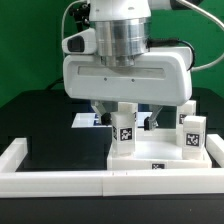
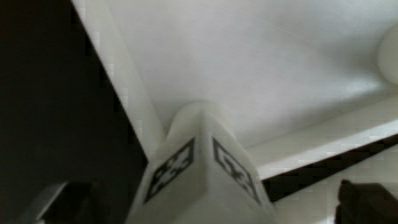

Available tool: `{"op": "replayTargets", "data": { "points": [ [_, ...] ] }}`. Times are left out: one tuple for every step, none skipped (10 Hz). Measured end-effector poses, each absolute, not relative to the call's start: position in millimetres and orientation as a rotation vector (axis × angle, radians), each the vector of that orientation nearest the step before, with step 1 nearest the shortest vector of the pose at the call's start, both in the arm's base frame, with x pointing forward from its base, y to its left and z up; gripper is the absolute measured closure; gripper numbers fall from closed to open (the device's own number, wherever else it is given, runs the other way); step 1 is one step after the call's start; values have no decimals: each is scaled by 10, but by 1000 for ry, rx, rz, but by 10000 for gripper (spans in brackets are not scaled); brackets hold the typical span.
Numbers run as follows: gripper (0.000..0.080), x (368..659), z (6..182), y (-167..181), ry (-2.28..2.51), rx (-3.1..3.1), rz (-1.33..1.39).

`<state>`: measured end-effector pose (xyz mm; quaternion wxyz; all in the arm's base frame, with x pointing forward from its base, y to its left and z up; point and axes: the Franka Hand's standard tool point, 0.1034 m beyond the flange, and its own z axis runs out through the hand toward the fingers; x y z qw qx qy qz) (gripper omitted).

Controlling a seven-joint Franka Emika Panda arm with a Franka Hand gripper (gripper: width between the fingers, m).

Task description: Assemble square table

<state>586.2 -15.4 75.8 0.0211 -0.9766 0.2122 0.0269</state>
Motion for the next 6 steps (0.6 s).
{"op": "replayTargets", "data": {
  "points": [
    [151, 5861, 757, -160, 539, -3049, 79],
    [151, 5867, 750, -168, 436, -3069, 57],
    [151, 5864, 737, -182, 286, -3091, 38],
    [151, 5864, 737, -184, 219, -3097, 36],
    [151, 5874, 749, -195, 84, -3108, 35],
    [151, 5885, 759, -201, 14, -3109, 30]
  ]
}}
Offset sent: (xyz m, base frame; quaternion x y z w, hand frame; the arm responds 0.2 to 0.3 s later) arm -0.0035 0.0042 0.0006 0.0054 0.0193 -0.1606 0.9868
